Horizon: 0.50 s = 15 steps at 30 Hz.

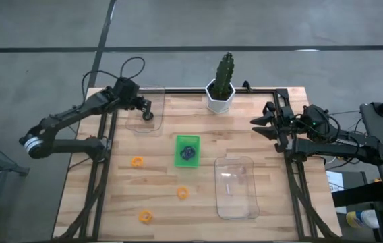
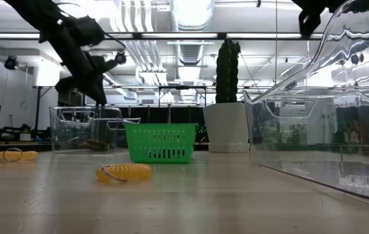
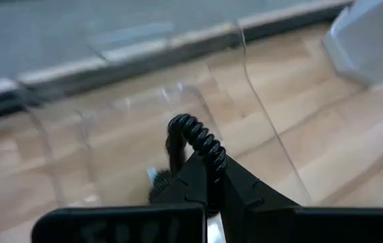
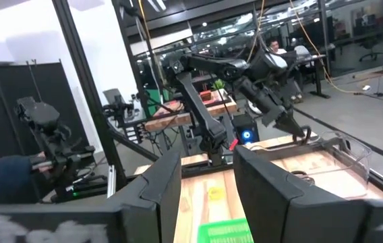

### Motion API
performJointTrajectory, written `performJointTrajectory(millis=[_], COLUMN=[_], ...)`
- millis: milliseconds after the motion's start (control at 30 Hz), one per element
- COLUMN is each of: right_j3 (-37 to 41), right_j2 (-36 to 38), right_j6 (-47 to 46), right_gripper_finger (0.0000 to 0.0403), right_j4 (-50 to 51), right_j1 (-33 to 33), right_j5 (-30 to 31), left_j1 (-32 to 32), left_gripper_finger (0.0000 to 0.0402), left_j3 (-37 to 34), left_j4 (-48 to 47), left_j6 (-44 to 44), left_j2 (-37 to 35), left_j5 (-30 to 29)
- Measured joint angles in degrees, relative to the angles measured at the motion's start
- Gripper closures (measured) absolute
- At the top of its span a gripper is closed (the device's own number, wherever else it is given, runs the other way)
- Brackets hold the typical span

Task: Sort spring keychains
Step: Put the black spring keychain into the top transparent bin

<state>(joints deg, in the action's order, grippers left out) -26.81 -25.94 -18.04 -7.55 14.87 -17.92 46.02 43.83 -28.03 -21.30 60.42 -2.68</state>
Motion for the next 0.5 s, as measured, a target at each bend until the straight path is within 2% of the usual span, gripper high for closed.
performJointTrajectory(millis=[200, 500], right_j3=[0.00, 0.00], right_j2=[0.01, 0.01], right_j6=[0.00, 0.00], right_gripper_finger=[0.0280, 0.0276], right_j4=[-0.04, -0.09], right_j1=[0.00, 0.00], right_j5=[-0.02, -0.02], left_j1=[-0.08, -0.08], left_gripper_finger=[0.0392, 0.0364], left_j3=[-0.02, 0.02], left_j4=[0.32, 1.05], left_j6=[-0.09, -0.15], left_j2=[6.87, 13.51], left_j5=[0.85, 1.60])
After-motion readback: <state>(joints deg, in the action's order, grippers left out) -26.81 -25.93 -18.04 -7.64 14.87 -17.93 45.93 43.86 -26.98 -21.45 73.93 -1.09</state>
